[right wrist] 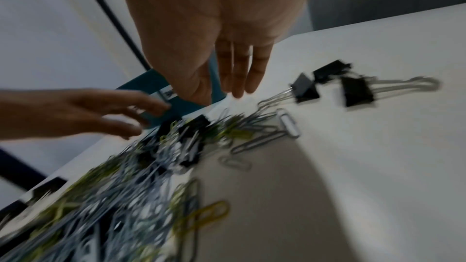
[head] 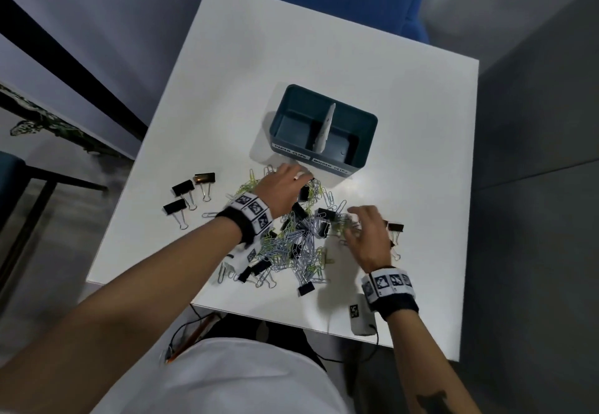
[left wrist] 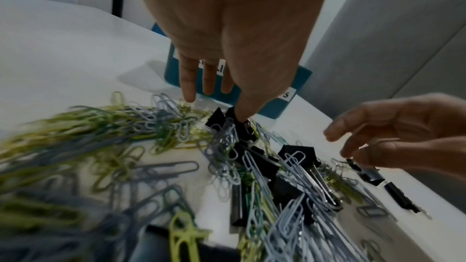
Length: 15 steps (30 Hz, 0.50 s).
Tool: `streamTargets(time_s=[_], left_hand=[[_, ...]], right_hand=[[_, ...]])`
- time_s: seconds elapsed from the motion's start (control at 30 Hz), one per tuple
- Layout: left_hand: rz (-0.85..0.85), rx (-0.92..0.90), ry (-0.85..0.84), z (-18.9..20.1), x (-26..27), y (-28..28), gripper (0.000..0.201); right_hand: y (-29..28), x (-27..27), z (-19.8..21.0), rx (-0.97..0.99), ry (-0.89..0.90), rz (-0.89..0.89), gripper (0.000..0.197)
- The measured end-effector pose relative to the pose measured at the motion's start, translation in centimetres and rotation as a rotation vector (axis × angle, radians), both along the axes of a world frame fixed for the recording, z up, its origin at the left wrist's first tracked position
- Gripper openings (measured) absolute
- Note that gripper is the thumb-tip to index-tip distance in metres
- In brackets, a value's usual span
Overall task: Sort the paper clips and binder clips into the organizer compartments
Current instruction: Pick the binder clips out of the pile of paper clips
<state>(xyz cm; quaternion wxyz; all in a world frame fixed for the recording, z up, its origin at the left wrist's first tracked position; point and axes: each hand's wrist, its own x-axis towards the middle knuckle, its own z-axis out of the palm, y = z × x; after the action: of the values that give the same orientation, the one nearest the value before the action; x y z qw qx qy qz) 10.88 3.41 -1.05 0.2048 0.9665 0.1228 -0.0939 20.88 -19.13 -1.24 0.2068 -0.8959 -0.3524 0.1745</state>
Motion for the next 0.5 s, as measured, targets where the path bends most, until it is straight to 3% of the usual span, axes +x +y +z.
streamTargets(time_s=[0.07,0.17,0.5], left_hand=[[-0.051,0.054,0.085,-0.6,1.2,-0.1,0.074],[-0.087,0.116,0.121,-0.9,1.7,-0.1,0.069],[0.125,-0.015,-0.075,-1.4,-0.2,-0.3,0.024]], right_hand=[[1.7,-1.4,-0.3,-0.006,0.011,0.127,0.043],[3.7,-3.4,-0.9,-0.046,-0.035,0.216,0.046],[5.3,-5.3,-1.0,-0.002,0.055,0.067,0.026]])
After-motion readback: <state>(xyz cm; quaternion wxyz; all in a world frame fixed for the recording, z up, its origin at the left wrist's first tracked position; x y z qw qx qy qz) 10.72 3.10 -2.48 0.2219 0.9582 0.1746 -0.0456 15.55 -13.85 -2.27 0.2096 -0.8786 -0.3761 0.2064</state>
